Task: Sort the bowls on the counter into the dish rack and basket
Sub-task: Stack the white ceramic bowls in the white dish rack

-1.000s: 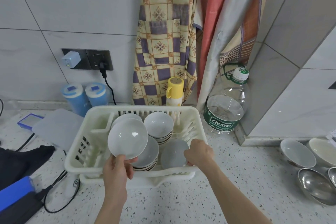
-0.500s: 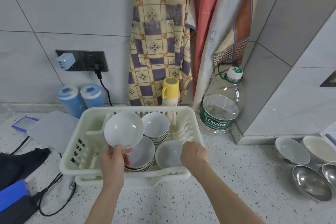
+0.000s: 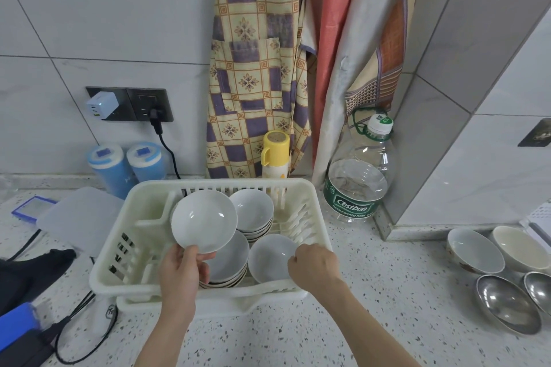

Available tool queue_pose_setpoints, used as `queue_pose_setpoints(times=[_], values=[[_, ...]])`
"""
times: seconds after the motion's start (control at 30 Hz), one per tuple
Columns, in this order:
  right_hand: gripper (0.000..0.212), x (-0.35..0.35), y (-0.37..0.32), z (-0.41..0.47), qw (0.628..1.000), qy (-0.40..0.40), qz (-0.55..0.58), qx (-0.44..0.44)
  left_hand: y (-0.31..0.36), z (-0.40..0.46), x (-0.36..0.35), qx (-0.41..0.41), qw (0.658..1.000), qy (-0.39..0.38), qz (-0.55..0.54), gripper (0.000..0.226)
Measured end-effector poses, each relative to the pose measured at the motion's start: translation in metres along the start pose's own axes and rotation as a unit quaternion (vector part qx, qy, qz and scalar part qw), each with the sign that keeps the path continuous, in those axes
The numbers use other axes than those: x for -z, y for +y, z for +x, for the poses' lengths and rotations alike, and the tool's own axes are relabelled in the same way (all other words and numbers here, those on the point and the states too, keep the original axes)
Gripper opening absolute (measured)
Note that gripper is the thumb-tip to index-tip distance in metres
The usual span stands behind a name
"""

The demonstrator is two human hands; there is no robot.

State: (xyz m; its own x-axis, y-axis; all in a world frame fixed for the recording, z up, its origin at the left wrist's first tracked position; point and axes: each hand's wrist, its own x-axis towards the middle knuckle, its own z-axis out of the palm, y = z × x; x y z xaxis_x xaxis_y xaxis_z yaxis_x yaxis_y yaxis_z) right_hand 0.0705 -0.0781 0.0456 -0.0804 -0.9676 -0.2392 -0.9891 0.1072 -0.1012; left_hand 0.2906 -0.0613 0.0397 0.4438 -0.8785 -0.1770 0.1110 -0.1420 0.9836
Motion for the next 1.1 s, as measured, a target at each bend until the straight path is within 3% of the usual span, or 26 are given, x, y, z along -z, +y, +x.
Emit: queue_pose_setpoints(times=[0.13, 0.23, 0.33, 0.47, 0.57, 0.67, 0.87, 1.1], values=[[0.029, -0.009, 0.008, -0.008, 0.985, 0.109, 0.134, 0.026, 0.001, 0.000, 0.002, 0.015, 1.000, -0.004, -0.014, 0.012], [0.019, -0.004, 0.014, -0.013, 0.936, 0.146, 0.321, 0.026, 0.004, -0.001, 0.003, 0.009, 1.000, -0.016, 0.005, 0.013], [0.018, 0.007, 0.020, -0.017, 0.869, 0.135, 0.476, -0.007, 0.010, -0.005, 0.002, 0.007, 0.999, -0.023, 0.022, 0.015], [0.016, 0.017, 0.027, -0.016, 0.793, 0.089, 0.602, -0.046, 0.021, -0.015, -0.009, 0.014, 0.996, -0.071, 0.059, 0.016], [0.014, 0.023, 0.030, -0.015, 0.763, 0.046, 0.644, -0.034, 0.027, -0.026, -0.025, 0.030, 0.990, -0.114, 0.079, 0.019], [0.015, 0.027, 0.033, -0.015, 0.774, 0.025, 0.632, -0.007, 0.025, -0.035, -0.042, 0.056, 0.980, -0.155, 0.113, 0.020], [0.019, 0.030, 0.037, -0.013, 0.890, 0.059, 0.451, 0.030, 0.014, -0.044, -0.060, 0.068, 0.970, -0.191, 0.132, 0.023], [0.027, 0.039, 0.036, 0.000, 0.940, 0.030, 0.338, -0.018, 0.005, -0.047, -0.062, 0.071, 0.960, -0.215, 0.167, 0.011]])
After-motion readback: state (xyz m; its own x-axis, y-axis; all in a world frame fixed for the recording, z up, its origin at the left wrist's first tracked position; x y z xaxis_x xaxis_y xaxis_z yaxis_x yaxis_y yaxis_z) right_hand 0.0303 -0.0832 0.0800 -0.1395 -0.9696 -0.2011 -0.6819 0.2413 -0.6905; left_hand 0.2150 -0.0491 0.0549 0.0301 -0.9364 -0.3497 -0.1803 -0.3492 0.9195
